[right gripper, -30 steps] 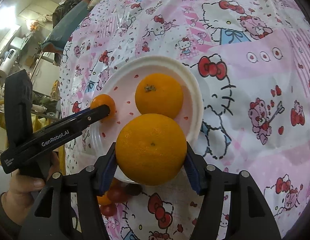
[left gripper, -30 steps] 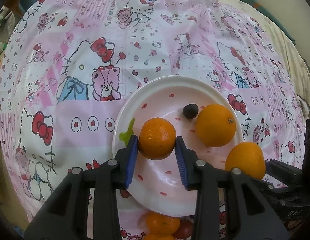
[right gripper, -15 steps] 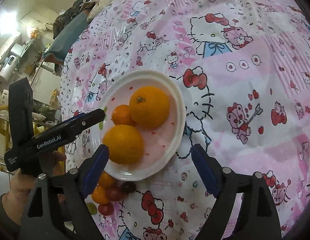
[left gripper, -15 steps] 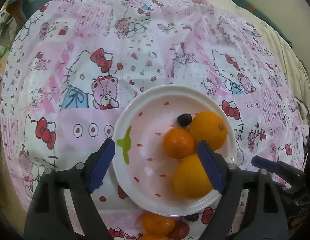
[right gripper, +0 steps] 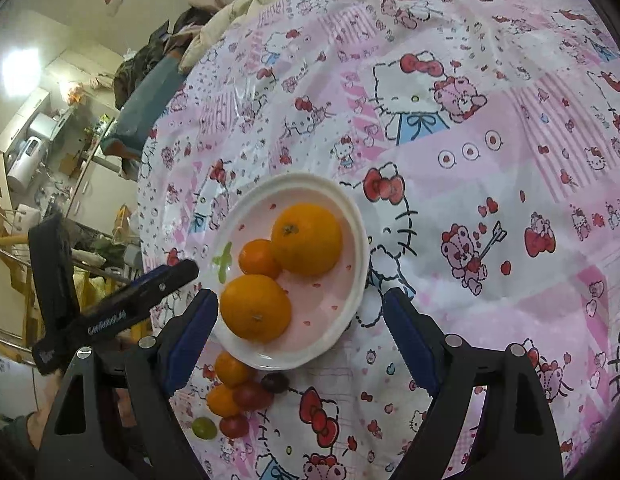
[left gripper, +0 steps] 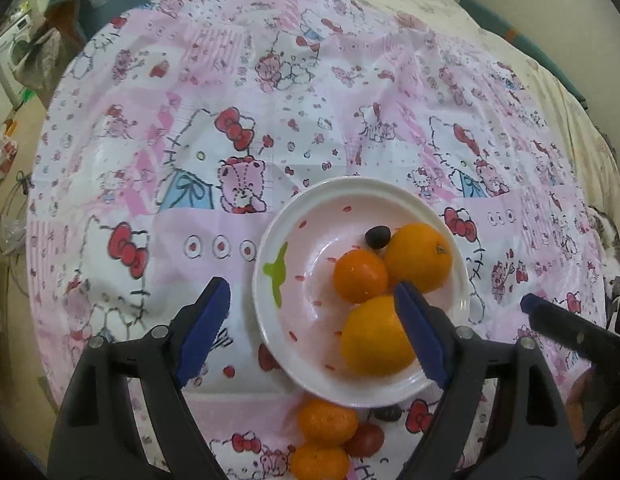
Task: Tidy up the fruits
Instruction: 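Withdraw both open tools from the plate toward the loose fruit row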
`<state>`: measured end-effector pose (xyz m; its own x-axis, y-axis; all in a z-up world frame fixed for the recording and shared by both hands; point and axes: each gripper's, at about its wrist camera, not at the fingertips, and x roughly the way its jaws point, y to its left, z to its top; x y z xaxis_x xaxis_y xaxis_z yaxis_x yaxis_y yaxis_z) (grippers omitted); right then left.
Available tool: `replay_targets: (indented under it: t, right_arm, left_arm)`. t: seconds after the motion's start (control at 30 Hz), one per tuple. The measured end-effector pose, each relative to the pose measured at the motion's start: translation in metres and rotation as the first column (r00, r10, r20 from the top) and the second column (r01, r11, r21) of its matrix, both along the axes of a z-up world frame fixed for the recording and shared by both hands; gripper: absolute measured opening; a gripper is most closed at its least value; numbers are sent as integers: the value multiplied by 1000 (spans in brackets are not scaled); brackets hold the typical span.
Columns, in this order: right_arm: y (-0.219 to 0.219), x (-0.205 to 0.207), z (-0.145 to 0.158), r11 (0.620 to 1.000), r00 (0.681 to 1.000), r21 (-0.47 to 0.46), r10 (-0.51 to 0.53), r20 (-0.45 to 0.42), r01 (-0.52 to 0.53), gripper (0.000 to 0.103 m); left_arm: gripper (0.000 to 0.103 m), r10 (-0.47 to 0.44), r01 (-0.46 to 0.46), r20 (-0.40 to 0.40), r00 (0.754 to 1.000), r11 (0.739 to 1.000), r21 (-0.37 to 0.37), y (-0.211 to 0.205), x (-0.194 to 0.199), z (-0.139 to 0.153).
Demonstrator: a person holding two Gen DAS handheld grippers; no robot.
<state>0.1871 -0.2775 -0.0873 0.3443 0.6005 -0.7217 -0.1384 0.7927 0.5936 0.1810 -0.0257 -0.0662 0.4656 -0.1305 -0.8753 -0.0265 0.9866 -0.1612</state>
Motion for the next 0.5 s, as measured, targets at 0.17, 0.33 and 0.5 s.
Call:
replay_targets:
  t: [0.17,0.33,0.5]
  right_arm:
    - [-5,-6,10,1000,1000,23,-14,17,13,87]
    - [-5,-15,19,999,999,32,-11,36,10,87]
    - [-7,-25,27,999,999,35,-10,51,8,87]
  left_arm:
    - [82,25,-26,21,999,999,30,7,-14,14]
    - [82,35,-38,59,998,998,43,14,-28,31]
    - [82,30,-32,45,999,999,43,16,-45,35]
